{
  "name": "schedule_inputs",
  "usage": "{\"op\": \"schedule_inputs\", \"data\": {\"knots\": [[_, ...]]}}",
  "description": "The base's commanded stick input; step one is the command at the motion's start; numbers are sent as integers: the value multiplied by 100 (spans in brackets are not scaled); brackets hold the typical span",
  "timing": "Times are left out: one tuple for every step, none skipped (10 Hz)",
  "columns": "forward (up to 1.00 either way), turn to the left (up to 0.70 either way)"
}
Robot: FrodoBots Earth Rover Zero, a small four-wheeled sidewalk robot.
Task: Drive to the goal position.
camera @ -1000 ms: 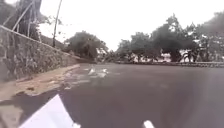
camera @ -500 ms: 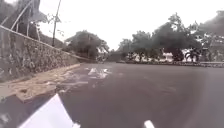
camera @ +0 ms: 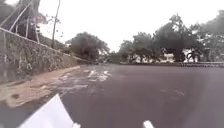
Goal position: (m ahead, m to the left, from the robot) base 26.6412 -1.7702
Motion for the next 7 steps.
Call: {"op": "schedule_inputs", "data": {"knots": [[50, 0], [50, 0], [50, 0], [50, 0], [50, 0], [50, 0], [50, 0]]}}
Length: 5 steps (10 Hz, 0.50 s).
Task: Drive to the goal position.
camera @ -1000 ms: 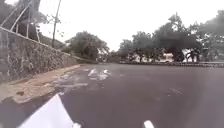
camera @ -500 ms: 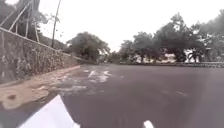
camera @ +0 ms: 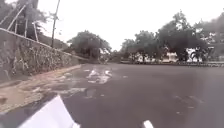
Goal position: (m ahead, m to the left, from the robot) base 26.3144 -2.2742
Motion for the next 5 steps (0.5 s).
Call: {"op": "schedule_inputs", "data": {"knots": [[50, 0], [50, 0], [50, 0], [50, 0], [50, 0]]}}
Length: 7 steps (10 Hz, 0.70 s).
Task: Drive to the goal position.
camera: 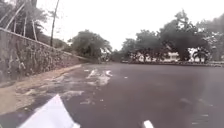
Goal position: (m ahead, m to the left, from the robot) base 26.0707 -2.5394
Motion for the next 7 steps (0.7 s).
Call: {"op": "schedule_inputs", "data": {"knots": [[50, 0], [50, 0], [50, 0], [50, 0], [50, 0], [50, -19], [50, -38]]}}
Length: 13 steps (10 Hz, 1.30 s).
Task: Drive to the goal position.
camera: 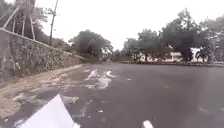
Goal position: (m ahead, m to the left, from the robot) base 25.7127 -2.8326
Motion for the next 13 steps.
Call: {"op": "schedule_inputs", "data": {"knots": [[50, -50], [50, -50], [50, -50], [50, -40], [50, -21], [50, -2], [50, 0], [50, 0], [50, 0], [50, 0], [50, 0], [50, 0], [50, 0]]}}
